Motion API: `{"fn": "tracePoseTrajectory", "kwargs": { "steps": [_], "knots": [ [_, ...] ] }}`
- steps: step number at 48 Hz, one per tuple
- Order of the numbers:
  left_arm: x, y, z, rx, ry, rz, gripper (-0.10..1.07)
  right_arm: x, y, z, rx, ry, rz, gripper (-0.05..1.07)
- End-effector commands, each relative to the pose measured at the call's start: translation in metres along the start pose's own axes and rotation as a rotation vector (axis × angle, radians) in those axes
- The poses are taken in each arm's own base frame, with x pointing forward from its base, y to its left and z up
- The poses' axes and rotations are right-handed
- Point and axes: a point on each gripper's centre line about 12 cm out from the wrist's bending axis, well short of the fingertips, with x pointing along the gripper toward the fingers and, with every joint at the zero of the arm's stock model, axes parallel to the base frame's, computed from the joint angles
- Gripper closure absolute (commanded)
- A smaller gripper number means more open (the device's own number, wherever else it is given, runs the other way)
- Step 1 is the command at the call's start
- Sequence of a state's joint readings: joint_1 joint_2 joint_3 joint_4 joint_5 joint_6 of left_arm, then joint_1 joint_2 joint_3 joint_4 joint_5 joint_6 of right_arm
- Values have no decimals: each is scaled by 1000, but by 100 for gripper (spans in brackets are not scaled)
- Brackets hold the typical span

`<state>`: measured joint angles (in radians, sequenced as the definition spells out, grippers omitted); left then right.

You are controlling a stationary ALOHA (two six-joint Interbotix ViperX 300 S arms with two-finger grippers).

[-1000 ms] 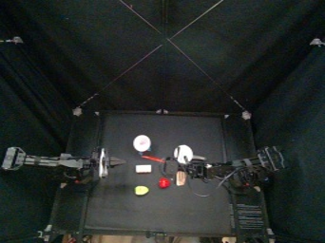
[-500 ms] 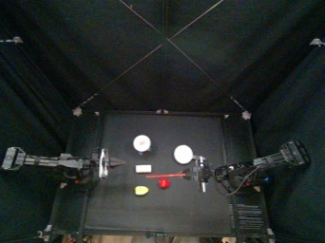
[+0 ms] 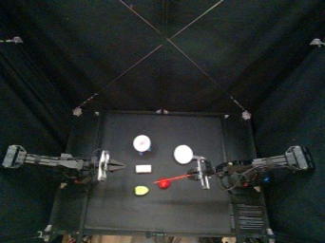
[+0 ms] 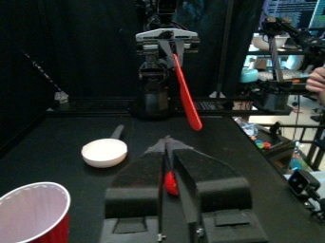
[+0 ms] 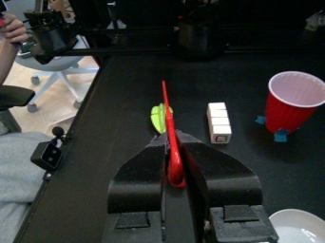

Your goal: Grab knife with both hands

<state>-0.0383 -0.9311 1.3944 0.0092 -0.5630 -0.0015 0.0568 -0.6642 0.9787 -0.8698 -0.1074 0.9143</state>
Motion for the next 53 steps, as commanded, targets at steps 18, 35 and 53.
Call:
{"fn": "tracePoseTrajectory", "kwargs": {
  "steps": [18, 35, 53],
  "knots": [
    [73, -17, -8, 39, 141, -86, 22, -7, -17, -3, 65, -60, -24, 53],
    [109, -15, -5, -5, 125, -54, 23, -9, -27, 2, 62, -83, -53, 53],
    [143, -12, -15, -19, 98, -26, 23, -10, -31, 10, 71, -105, -69, 53]
  ]
}}
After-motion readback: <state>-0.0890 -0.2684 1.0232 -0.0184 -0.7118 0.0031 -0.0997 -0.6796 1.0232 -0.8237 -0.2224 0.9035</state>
